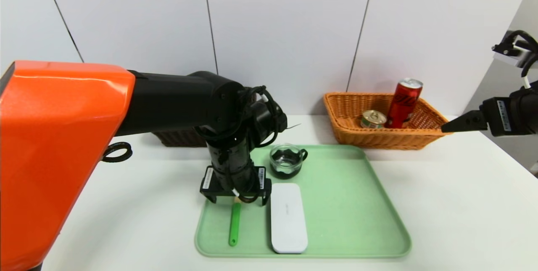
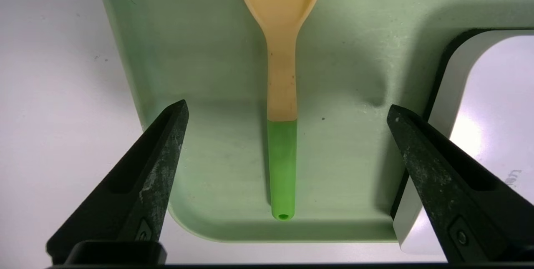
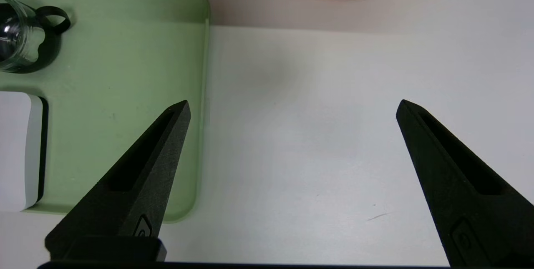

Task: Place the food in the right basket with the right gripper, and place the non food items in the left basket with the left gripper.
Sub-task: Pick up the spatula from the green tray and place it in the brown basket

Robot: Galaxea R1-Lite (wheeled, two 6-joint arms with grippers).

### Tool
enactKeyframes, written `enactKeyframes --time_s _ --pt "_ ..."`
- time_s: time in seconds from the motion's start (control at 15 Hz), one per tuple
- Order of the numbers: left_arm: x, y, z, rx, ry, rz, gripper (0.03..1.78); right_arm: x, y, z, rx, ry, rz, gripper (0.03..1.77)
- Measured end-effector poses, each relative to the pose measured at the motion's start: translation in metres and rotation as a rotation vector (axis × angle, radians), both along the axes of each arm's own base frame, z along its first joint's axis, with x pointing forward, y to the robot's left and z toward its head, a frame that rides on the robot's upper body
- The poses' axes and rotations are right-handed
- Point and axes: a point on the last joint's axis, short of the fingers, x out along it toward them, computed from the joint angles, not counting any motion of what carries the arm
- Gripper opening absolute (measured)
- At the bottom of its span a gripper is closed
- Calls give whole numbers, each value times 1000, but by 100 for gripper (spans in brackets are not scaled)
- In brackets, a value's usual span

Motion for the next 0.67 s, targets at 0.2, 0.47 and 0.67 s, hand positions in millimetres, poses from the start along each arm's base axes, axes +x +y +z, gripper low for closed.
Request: enactKeyframes --time_s 0.2,0.47,0.67 --pt "2 0 -3 6 7 5 169 0 0 0 -1 1 0 170" --pt "4 0 -7 12 14 6 169 0 0 0 -1 2 0 170" --pt "5 0 -9 15 18 7 169 1 0 -1 -3 1 2 170"
